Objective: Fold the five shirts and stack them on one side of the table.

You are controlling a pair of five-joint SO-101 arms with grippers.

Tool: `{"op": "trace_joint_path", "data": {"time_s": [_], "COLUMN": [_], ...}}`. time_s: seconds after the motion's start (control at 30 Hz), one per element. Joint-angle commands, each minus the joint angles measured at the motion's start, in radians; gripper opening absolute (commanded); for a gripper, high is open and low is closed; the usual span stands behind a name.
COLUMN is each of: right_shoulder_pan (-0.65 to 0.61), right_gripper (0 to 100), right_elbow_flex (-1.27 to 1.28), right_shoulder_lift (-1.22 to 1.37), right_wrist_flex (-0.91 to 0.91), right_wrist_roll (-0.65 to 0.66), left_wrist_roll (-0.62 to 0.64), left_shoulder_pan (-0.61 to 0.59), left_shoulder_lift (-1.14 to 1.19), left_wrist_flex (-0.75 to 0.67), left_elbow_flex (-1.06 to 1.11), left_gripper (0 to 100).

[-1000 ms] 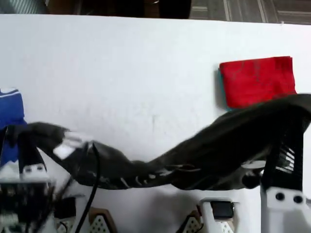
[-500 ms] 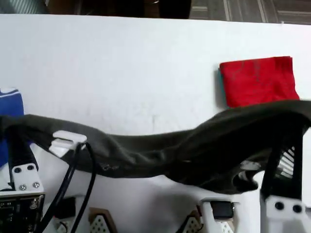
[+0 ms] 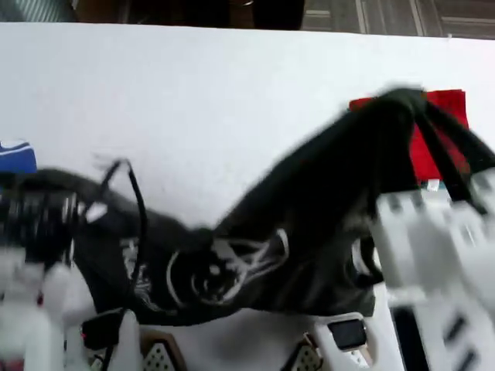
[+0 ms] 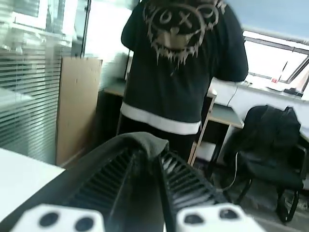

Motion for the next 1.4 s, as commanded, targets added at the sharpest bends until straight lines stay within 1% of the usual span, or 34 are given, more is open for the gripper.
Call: {"op": "trace_joint_path", "data": {"time_s": [0.0, 0.13, 0.2, 0.3, 0.47, 0.67, 0.73, 0.87, 0.97, 1.23, 1.37], "right_shoulder_pan": [-0.01, -0.008, -0.007, 0.024, 0.081, 0.093, 0.093, 0.093, 0.088, 0.094, 0.091], "right_gripper": [1.9, 1.9, 1.9, 1.9, 1.9, 1.9, 1.9, 1.9, 1.9, 1.9, 1.9], "right_elbow_flex": [-0.002, -0.002, -0.002, -0.002, -0.003, -0.011, -0.012, -0.012, -0.012, -0.012, -0.011], "right_shoulder_lift": [0.14, 0.308, 0.394, 0.513, 0.691, 0.889, 0.941, 1.01, 1.052, 1.205, 1.293], "right_wrist_flex": [-0.059, -0.073, -0.073, -0.108, -0.226, -0.352, -0.398, -0.565, -0.634, -0.608, -0.565], "right_wrist_roll": [-0.005, -0.005, -0.005, -0.006, -0.005, -0.005, -0.005, -0.005, -0.005, -0.005, -0.006], "left_wrist_roll": [-0.008, -0.008, -0.009, -0.003, -0.006, -0.009, -0.011, -0.011, -0.011, -0.005, -0.005], "left_shoulder_pan": [-0.011, -0.002, 0.032, 0.077, 0.086, 0.086, 0.086, 0.086, 0.086, 0.094, 0.098], "left_shoulder_lift": [0.006, 0.006, 0.012, 0.089, 0.33, 0.652, 0.763, 0.961, 1.099, 1.452, 1.591], "left_wrist_flex": [-0.184, -0.295, -0.339, -0.405, -0.534, -0.626, -0.631, -0.621, -0.578, -0.451, -0.407], "left_elbow_flex": [0.182, 0.312, 0.363, 0.403, 0.357, 0.154, 0.07, -0.14, -0.278, -0.516, -0.581], "left_gripper": [2, 2, 2, 2, 2, 2, 2, 2, 2, 2, 2]}}
